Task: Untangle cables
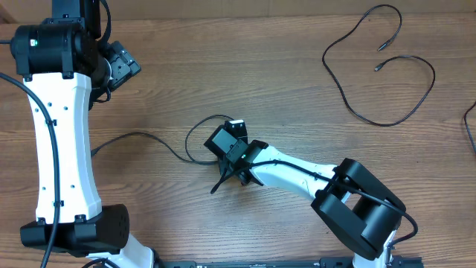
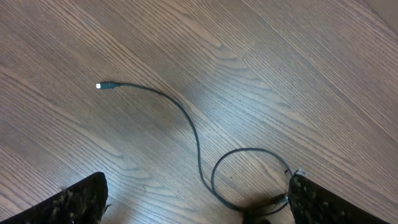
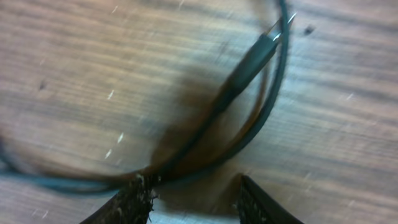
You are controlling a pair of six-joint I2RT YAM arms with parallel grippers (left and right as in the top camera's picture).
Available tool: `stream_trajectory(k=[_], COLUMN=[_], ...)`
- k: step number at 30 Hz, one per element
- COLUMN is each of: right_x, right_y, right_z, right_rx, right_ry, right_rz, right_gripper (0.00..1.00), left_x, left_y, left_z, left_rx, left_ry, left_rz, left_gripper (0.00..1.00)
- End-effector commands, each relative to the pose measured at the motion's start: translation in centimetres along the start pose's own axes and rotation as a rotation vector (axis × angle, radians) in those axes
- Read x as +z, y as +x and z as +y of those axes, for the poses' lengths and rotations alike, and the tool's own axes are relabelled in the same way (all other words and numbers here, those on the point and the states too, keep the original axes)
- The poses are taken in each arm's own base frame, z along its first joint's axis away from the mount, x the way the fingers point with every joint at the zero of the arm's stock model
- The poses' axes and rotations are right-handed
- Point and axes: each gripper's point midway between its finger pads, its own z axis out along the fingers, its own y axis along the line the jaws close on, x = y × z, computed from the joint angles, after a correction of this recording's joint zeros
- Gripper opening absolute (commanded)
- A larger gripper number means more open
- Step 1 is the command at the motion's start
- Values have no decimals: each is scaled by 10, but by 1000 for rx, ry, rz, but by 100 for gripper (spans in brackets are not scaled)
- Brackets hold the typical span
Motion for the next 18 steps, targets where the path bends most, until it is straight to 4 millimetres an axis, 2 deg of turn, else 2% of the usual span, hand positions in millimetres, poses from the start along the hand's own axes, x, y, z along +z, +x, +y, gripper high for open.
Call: stream_trajectory(k=[1,5,9,12,15,17,18], right_x=[28,42,45,47,46,39,33], right_y=[-3,-15,-48,-69,-81,-85,-88], right_z=[-31,-28,-33,-51,-76,-79,-77], right_rx=[59,83,47,8,59,77,82], right_ry=[83,18,-16,-8,13,-2,-13], right_rz=[15,-2,-93,-138,-117,-72,-57], right_gripper=[45,41,36,38,39,39,45], left_x=[1,1,1,1,1,1,1], left_y=[1,1,2,3,4,4,4], left_z=[0,0,1,2,3,3,3], left_rx=[-14,-14,-12,-11,-10,-11,-11], left_ry=[-14,-14,-18,-22,-25,-25,-25], left_rz=[0,0,5,10,13,13,13], left_gripper=[92,92,92,93,93,93,93])
